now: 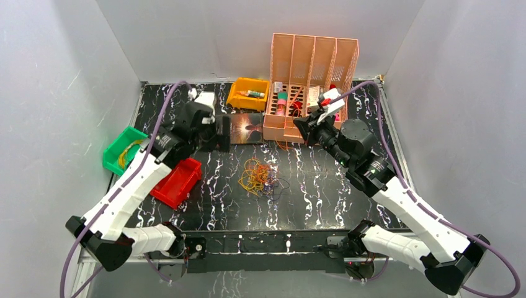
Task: Untangle the cables
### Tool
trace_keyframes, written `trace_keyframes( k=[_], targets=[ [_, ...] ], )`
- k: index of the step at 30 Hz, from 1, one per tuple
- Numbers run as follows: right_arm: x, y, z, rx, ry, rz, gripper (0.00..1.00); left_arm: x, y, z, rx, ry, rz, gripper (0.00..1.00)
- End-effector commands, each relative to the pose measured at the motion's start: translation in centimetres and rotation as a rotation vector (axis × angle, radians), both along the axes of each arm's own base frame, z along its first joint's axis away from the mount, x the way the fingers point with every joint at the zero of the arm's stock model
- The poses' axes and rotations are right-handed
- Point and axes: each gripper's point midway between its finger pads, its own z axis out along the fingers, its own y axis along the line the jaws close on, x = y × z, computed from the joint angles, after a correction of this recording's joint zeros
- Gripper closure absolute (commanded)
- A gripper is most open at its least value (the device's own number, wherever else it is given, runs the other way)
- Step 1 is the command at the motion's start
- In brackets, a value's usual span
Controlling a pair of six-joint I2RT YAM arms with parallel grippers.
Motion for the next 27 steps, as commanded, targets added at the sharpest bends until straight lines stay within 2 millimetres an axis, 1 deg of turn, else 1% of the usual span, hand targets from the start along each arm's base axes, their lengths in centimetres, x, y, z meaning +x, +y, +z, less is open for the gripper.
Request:
trace_keyframes(
  k=[1, 3, 5, 7, 9, 12, 14, 17, 19, 20, 21, 22, 23, 24, 27],
  targets=[
    [-0.5, -1.3, 2.5, 0.025, -0.039, -0.04, 1.0, -5.1, 4.9, -5.1, 0.079, 0.17, 0.171, 0.02],
    [-0.5, -1.5, 2.0, 0.01, -0.03, -0.046, 1.0, -6.5, 6.0, -7.1, 0.097, 0.218, 0.219, 0.02],
    [-0.5, -1.5, 1.6, -0.001, -0.021, -0.047, 1.0, -7.3, 6.3, -8.8, 0.104, 0.259, 0.233, 0.02],
    [-0.5, -1.5, 1.3, -0.002, -0.014, -0.044, 1.0, -7.5, 6.3, -10.3, 0.112, 0.285, 0.237, 0.02],
    [-0.6, -1.4, 1.1, -0.003, -0.011, -0.038, 1.0, -7.4, 6.2, -11.6, 0.131, 0.3, 0.23, 0.02],
    [-0.8, -1.5, 1.0, -0.005, -0.007, -0.036, 1.0, -6.8, 6.5, -13.6, 0.199, 0.321, 0.234, 0.02],
    [-1.0, -1.7, 0.9, -0.007, -0.005, -0.038, 1.0, -6.2, 6.5, -14.4, 0.245, 0.333, 0.226, 0.02],
    [-1.3, -2.0, 0.6, -0.011, -0.001, -0.04, 1.0, -5.0, 7.3, -15.6, 0.317, 0.337, 0.238, 0.02],
    [-1.6, -2.4, 0.5, -0.009, 0.001, -0.045, 1.0, -4.0, 7.9, -16.9, 0.292, 0.383, 0.254, 0.02],
    [-1.8, -2.5, 0.5, -0.005, 0.003, -0.044, 1.0, -2.7, 8.5, -17.5, 0.243, 0.387, 0.264, 0.02],
    [-1.9, -2.5, 0.3, -0.006, 0.006, -0.039, 1.0, -2.0, 8.2, -17.8, 0.212, 0.389, 0.249, 0.02],
    [-1.9, -2.4, 0.2, -0.007, 0.01, -0.036, 1.0, -1.8, 7.8, -18.1, 0.191, 0.401, 0.228, 0.02],
    [-1.9, -2.3, -0.2, -0.01, 0.02, -0.03, 1.0, -1.6, 6.2, -19.2, 0.141, 0.434, 0.155, 0.02],
    [-2.0, -2.1, -0.3, -0.009, 0.026, -0.023, 1.0, -1.7, 5.2, -20.7, 0.123, 0.482, 0.11, 0.02],
    [-2.0, -1.9, -0.5, -0.006, 0.035, -0.015, 1.0, -1.3, 4.2, -21.2, 0.097, 0.498, 0.065, 0.02]
  ],
)
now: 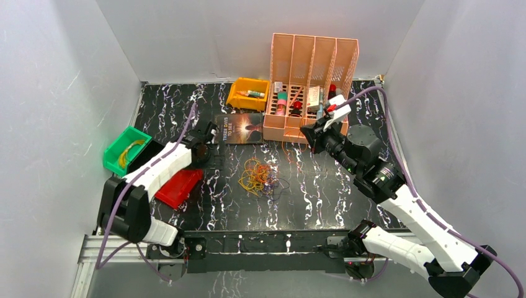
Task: Untangle the cables
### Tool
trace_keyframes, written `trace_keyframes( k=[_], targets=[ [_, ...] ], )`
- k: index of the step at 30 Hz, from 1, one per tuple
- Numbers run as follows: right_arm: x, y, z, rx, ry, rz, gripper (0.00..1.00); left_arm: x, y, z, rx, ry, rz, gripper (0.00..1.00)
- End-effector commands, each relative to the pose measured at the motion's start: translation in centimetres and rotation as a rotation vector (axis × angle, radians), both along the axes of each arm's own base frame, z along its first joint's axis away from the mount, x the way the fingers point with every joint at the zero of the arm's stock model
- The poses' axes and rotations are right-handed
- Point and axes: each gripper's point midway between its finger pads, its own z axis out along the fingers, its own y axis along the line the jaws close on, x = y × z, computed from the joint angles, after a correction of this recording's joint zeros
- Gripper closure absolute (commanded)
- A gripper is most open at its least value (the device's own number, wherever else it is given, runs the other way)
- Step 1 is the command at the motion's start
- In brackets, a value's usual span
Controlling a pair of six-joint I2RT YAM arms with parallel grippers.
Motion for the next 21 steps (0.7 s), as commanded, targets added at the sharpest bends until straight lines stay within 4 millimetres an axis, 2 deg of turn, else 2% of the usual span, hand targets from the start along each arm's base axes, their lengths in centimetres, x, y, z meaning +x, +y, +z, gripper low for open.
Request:
trace_keyframes(
  k=[1, 5, 9, 17, 21],
  targets=[
    [-0.3, 0.3, 0.6, 0.039, -0.011, 0.013, 1.0, 0.3, -3.2, -1.8, -0.129, 0.061, -0.131, 0.02],
    [-0.5, 0.7, -0.2, 0.043, 0.014, 0.031, 1.0, 2.4, -5.1, -1.2, -0.188, 0.026, -0.18, 0.02],
    [-0.8, 0.8, -0.8, 0.056, 0.037, 0.037, 1.0, 4.8, -6.4, -1.6, -0.2, 0.025, -0.214, 0.02],
    [-1.2, 0.2, -1.1, 0.053, 0.051, 0.026, 1.0, 10.8, -9.4, -2.8, -0.254, 0.024, -0.252, 0.02],
    [-1.5, -0.1, -1.4, 0.058, 0.059, 0.019, 1.0, 13.6, -10.4, -2.7, -0.255, 0.007, -0.267, 0.02]
  ],
)
